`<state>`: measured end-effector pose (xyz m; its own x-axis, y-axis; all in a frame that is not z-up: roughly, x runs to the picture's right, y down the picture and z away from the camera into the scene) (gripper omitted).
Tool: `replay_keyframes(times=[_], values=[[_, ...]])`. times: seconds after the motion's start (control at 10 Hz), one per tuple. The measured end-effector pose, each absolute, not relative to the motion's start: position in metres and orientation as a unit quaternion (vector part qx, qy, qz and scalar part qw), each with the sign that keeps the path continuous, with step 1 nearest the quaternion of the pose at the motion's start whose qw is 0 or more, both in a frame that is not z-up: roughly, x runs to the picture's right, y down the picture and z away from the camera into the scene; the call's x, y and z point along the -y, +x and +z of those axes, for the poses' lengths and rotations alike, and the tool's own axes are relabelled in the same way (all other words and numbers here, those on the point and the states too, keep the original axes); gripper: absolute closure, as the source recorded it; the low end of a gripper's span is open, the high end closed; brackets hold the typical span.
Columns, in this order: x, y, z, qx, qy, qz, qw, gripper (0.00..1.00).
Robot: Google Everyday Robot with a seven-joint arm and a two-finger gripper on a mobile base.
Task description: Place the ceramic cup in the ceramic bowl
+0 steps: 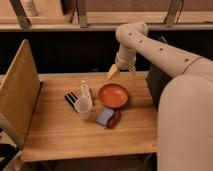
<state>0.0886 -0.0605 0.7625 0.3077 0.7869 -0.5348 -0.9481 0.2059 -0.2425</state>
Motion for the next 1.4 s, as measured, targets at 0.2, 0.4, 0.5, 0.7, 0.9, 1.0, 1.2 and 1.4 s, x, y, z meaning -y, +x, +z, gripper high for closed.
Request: replay_keyframes(times=[0.2, 0.4, 0.5, 0.7, 0.9, 1.0, 1.2, 1.4], values=[[0.041, 0.079, 0.747, -0.150, -0.265, 0.548, 0.779, 0.20], [0.023, 0.060, 0.738, -0.147, -0.266, 0.528, 0.793, 0.20], [0.021, 0.059, 0.738, -0.148, -0.265, 0.525, 0.795, 0.20], [0.021, 0.061, 0.738, -0.149, -0.265, 0.527, 0.794, 0.20], [0.019, 0.056, 0.742, -0.147, -0.278, 0.514, 0.798, 0.20], [0.017, 0.044, 0.744, -0.141, -0.289, 0.493, 0.808, 0.20], [0.004, -0.009, 0.738, -0.119, -0.330, 0.414, 0.840, 0.20], [-0.008, -0.030, 0.733, -0.109, -0.350, 0.364, 0.856, 0.20]])
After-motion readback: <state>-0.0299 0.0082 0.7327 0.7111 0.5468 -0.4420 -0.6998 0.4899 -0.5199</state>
